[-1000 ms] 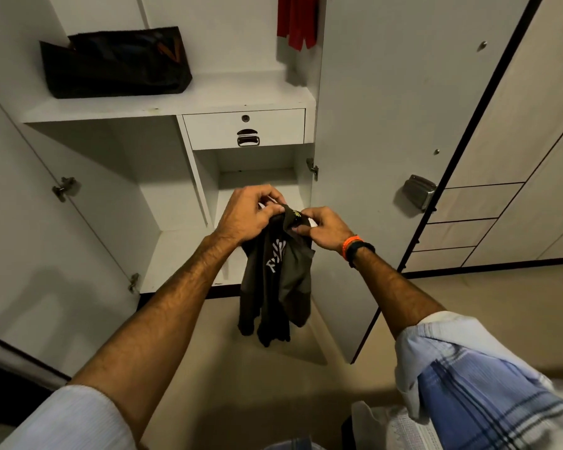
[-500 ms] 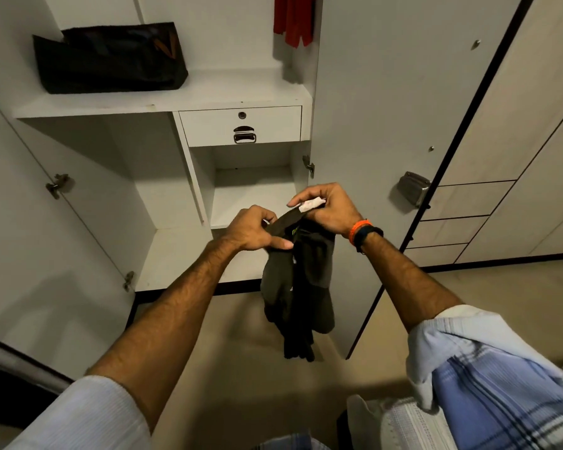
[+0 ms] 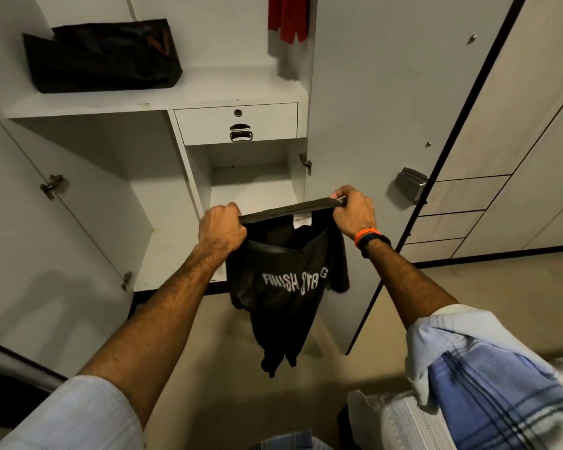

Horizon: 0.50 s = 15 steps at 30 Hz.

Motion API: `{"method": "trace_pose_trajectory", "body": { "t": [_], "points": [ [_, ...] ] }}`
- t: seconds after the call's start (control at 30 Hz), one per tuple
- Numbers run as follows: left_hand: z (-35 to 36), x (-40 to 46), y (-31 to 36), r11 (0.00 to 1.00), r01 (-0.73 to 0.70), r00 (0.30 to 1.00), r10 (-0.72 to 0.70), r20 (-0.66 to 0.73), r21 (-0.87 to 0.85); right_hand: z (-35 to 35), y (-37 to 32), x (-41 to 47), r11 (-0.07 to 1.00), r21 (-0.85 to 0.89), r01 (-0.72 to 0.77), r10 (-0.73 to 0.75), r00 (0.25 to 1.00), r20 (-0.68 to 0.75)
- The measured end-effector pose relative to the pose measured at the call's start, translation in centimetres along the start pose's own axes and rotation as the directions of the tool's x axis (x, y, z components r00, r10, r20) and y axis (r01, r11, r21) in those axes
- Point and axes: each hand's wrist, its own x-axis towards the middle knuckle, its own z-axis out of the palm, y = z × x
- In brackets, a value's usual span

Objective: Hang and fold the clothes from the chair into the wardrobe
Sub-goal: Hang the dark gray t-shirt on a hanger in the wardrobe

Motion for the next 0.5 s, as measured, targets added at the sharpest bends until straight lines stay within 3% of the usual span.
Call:
{"method": "trace_pose_trajectory", "body": {
  "t": [0.1, 0.2, 0.27, 0.37, 0.43, 0.5],
  "points": [
    [0.0, -0.3, -0.9, 0.935, 0.193, 0.979, -0.202, -0.002, -0.297, 0.0, 0.0, 0.2, 0.998, -0.059, 0.02, -0.019, 1.0, 0.016],
    [-0.6, 0.1, -1.2, 0.9, 0.218, 0.97, -0.243, -0.02, -0.377, -0.2, 0.1, 0.4, 0.974, -0.222, 0.054, -0.001, 0.973, 0.229],
    [-1.2, 0.5, -1.2, 0.95, 0.12, 0.984, -0.152, -0.089, -0.289, -0.2, -0.3, 0.4, 0.971, -0.215, 0.104, -0.058, 0.976, 0.211],
    [-2.4, 0.9, -0.9, 0.999, -0.051, 0.963, 0.048, -0.264, -0.006, -0.3, -1.0, 0.6, 0.985, -0.109, 0.132, -0.138, 0.989, -0.053],
    [-2.9, 1.4, -0.9, 0.992, -0.073, 0.944, 0.104, -0.312, 0.107, -0.4, -1.2, 1.1, 0.983, -0.118, 0.139, -0.142, 0.99, -0.016],
    [-2.8, 1.6, -1.1, 0.999, -0.047, 0.948, 0.045, -0.314, 0.002, -0.5, -1.2, 1.0, 0.975, -0.143, 0.168, -0.163, 0.985, 0.049]
  ]
}}
